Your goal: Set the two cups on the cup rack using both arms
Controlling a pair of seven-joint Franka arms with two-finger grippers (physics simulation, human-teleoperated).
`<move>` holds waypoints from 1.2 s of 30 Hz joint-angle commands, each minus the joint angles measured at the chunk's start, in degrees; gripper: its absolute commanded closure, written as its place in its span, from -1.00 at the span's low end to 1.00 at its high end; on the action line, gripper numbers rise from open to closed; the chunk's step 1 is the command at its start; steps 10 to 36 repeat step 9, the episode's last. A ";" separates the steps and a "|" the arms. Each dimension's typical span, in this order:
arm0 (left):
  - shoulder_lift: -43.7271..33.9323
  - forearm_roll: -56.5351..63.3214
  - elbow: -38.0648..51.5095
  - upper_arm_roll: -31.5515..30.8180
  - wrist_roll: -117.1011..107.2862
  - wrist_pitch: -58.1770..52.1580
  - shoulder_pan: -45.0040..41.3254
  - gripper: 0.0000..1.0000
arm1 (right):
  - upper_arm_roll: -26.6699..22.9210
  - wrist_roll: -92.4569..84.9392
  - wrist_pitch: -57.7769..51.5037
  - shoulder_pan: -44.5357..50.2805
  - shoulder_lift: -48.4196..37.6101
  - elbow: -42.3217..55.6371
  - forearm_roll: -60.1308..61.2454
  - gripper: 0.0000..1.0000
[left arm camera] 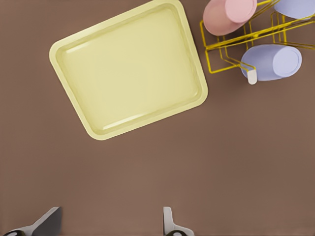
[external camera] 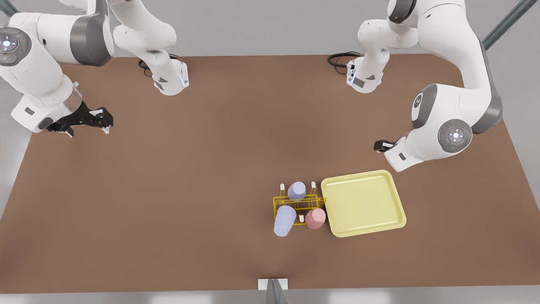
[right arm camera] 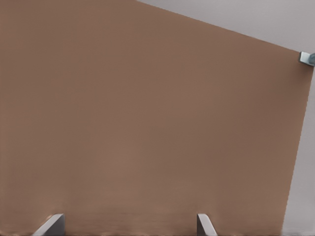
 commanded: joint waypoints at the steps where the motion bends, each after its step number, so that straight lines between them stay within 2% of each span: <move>1: 0.04 0.13 0.04 -0.01 7.05 -0.24 -0.02 -1.00 | 0.00 1.10 -3.46 -0.99 -1.93 -4.66 1.23 -1.00; 3: 0.13 0.13 0.04 -0.01 7.05 -0.24 -0.02 -1.00 | 0.00 1.10 -0.47 -1.34 -2.98 -7.83 2.37 -1.00; 36: 0.04 0.22 0.04 -0.10 7.05 -0.33 -0.20 -1.00 | 0.00 1.19 -0.56 -1.43 -3.95 -7.83 2.63 -1.00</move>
